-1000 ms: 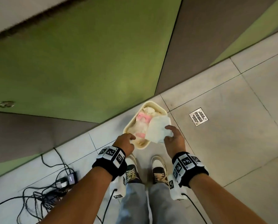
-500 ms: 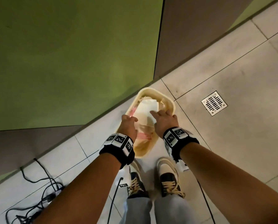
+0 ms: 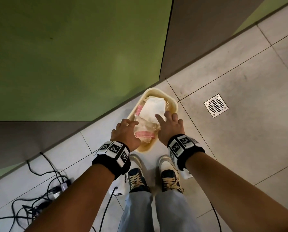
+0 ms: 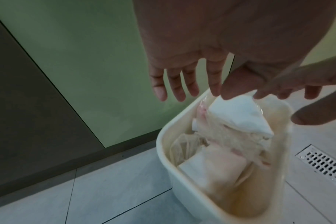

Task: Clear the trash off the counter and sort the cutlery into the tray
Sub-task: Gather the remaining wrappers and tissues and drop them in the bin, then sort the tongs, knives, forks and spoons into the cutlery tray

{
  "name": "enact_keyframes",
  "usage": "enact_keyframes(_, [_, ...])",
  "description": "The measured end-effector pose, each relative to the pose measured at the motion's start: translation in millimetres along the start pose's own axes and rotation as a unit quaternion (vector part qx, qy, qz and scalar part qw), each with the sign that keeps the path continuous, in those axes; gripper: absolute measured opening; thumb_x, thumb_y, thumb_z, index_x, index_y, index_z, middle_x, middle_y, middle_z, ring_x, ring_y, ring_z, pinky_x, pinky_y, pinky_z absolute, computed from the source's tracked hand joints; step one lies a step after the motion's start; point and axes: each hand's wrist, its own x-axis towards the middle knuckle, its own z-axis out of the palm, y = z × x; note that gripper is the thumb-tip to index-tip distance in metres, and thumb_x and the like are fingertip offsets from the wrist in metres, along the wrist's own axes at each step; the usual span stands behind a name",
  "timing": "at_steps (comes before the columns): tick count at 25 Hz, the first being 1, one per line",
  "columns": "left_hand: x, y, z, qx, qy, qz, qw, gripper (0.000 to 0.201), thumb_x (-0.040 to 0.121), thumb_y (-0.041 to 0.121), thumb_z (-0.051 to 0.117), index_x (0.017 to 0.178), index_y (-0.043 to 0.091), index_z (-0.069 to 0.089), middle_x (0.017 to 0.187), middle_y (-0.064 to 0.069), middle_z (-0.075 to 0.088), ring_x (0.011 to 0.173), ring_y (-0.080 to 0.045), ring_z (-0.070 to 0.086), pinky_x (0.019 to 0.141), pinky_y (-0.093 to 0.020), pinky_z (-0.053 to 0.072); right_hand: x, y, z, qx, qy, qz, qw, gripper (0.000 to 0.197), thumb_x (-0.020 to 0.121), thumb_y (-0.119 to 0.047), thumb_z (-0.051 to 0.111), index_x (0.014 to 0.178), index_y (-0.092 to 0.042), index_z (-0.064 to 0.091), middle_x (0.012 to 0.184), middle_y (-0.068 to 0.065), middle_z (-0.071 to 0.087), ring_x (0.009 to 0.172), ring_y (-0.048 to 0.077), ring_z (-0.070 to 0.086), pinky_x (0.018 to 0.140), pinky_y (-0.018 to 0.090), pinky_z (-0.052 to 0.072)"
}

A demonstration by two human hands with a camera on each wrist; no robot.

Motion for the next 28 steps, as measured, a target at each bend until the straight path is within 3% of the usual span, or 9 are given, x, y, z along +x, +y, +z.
enact_keyframes(3, [-18.8,5.4,-25.1,-0.059,0.01,-0.008,0.998,0.042,0.088,0.019,0.05,0.129,0.025,0.048,0.141,-0.001,0.039,0.126,-0.023,0.044,0.106,-0.038,0.037,-31.1,7.0,-13.8,0.025,0.013,-0.011,1.0,0.058,0.089,-0.022,0.047,0.143,-0.025,0.027,0.146,0.009,0.031,0.131,0.031,0.03,0.105,0.044,0.032])
enact_keyframes(8, [-64.6,27.8,-83.0,-0.117,0.037,0.035,0.992,0.032,0.091,0.021,0.048,0.122,0.021,0.056,0.129,0.0,0.058,0.114,-0.021,0.057,0.097,-0.032,0.047,-81.1,6.9,-60.3,0.017,0.009,-0.035,0.999,0.053,0.088,-0.025,0.049,0.139,-0.024,0.033,0.145,0.008,0.034,0.131,0.031,0.031,0.106,0.044,0.032])
enact_keyframes(13, [-177.2,53.3,-165.5,-0.18,0.102,0.097,0.974,0.03,0.089,0.017,0.05,0.118,0.019,0.061,0.12,-0.001,0.064,0.1,-0.02,0.062,0.092,-0.028,0.049,-168.9,-16.6,-177.9,0.045,0.114,-0.131,0.984,0.048,0.085,-0.024,0.055,0.132,-0.02,0.046,0.135,0.008,0.048,0.122,0.034,0.043,0.1,0.044,0.037])
enact_keyframes(16, [-266.7,64.5,-220.2,-0.215,0.158,0.142,0.953,0.028,0.09,0.013,0.05,0.116,0.014,0.062,0.117,-0.003,0.066,0.085,-0.013,0.055,0.083,-0.019,0.044,-237.0,-28.7,-255.9,0.052,0.187,-0.19,0.962,0.041,0.08,-0.022,0.059,0.121,-0.017,0.057,0.117,0.011,0.06,0.107,0.036,0.054,0.09,0.043,0.044])
enact_keyframes(21, [-394.6,61.4,-312.1,-0.298,0.27,0.166,0.9,0.027,0.091,0.012,0.053,0.116,0.014,0.061,0.107,-0.001,0.063,0.085,-0.01,0.052,0.077,-0.012,0.044,-324.6,-60.0,-367.2,0.053,0.258,-0.257,0.93,0.035,0.084,-0.02,0.057,0.118,-0.016,0.059,0.11,0.011,0.061,0.104,0.034,0.054,0.087,0.043,0.045])
enact_keyframes(24, [-432.6,43.0,-353.1,-0.324,0.333,0.153,0.872,0.025,0.09,0.013,0.054,0.113,0.016,0.063,0.097,0.007,0.059,0.083,-0.012,0.055,0.06,0.002,0.039,-345.9,-90.5,-404.5,0.078,0.28,-0.283,0.914,0.033,0.085,-0.018,0.055,0.118,-0.014,0.059,0.113,0.011,0.06,0.106,0.032,0.052,0.09,0.041,0.046])
enact_keyframes(26, [-447.9,21.0,-377.4,-0.341,0.384,0.132,0.848,0.024,0.088,0.011,0.055,0.11,0.016,0.065,0.094,0.007,0.06,0.075,-0.014,0.054,0.056,0.002,0.038,-352.1,-116.3,-421.4,0.092,0.281,-0.314,0.902,0.032,0.086,-0.016,0.055,0.118,-0.014,0.059,0.113,0.011,0.06,0.107,0.031,0.053,0.09,0.04,0.046])
enact_keyframes(28, [-456.1,-9.2,-398.3,-0.342,0.425,0.102,0.832,0.024,0.087,0.011,0.055,0.108,0.015,0.066,0.094,0.004,0.062,0.071,-0.015,0.054,0.062,-0.006,0.042,-354.4,-145.4,-434.5,0.092,0.274,-0.338,0.896,0.031,0.087,-0.016,0.053,0.118,-0.015,0.058,0.116,0.008,0.06,0.107,0.029,0.055,0.088,0.037,0.047])
